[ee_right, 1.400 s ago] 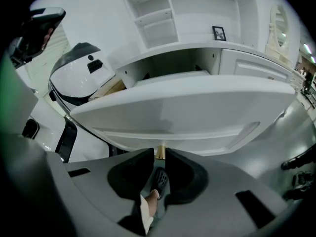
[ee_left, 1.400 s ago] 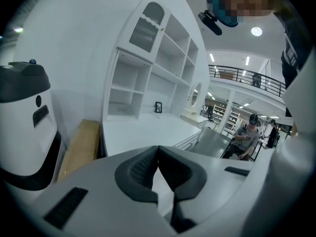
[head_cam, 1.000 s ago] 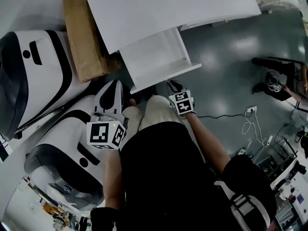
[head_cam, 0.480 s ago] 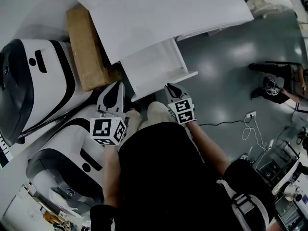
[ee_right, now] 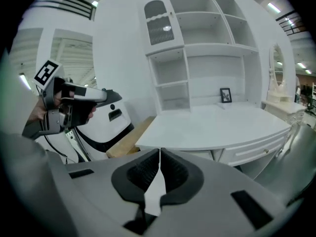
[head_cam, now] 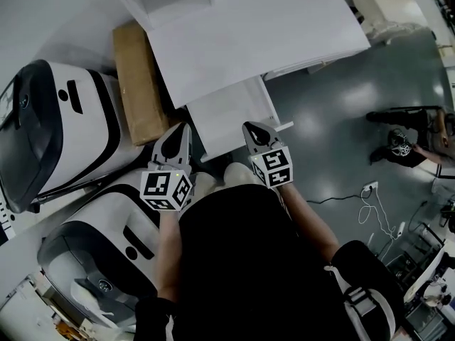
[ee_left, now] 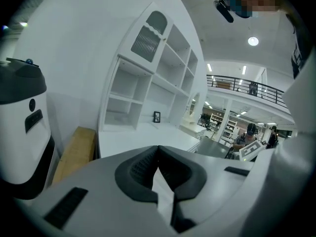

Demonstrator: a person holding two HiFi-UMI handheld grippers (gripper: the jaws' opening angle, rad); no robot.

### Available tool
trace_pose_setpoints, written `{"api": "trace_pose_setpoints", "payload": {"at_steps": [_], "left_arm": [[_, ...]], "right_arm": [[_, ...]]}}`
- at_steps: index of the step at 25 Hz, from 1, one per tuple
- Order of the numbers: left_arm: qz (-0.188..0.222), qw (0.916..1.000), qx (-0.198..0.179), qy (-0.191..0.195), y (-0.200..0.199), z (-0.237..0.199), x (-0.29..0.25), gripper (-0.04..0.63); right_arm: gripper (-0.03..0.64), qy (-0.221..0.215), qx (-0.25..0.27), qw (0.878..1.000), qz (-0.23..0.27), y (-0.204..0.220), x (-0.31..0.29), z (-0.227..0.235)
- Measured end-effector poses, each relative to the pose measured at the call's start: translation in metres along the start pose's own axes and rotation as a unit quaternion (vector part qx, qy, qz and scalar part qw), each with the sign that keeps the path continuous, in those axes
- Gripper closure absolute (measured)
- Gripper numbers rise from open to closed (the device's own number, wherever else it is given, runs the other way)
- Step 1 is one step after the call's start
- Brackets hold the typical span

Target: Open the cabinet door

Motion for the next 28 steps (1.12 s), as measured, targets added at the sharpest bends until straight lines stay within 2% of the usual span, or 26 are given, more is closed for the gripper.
{"api": "trace_pose_setpoints", "payload": {"at_steps": [4,9,18,21,28], "left_arm": [[0.001,1.0,0.0,-0.005,-0.007,-0.007,0.002,0.574],[0.021,0.9997,0.0,-0.011,-0.021,-0.015,0.008,0.574],[0.036,0.9991,-0.011,-0.018,-0.044,-0.022,0.024,0.574],[0.033,0.9993,-0.001,-0.017,-0.049,-0.026,0.027,0.574],[0.035,0.9985,0.005,-0.043,-0.061,-0.037,0.034,0.574]], "right_arm": [[0.602,-0.008,0.011,0.999,0.031,-0.038,0.001,-0.006],[0.603,-0.023,0.028,0.997,0.063,-0.08,0.001,-0.017],[0.601,-0.064,0.051,0.989,0.123,-0.158,0.006,-0.048],[0.601,-0.077,0.057,0.986,0.137,-0.178,0.008,-0.059],[0.6,-0.105,0.062,0.981,0.152,-0.205,0.013,-0.079]]}}
Point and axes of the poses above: the fingertips, and each gripper's own axes: x backward along the fingers, z to its right, y out of its underside, the point moved 1 cm from there along x, backward along the fingers, and after that the axes turned 1 degree about -x, right-handed, at the moved point
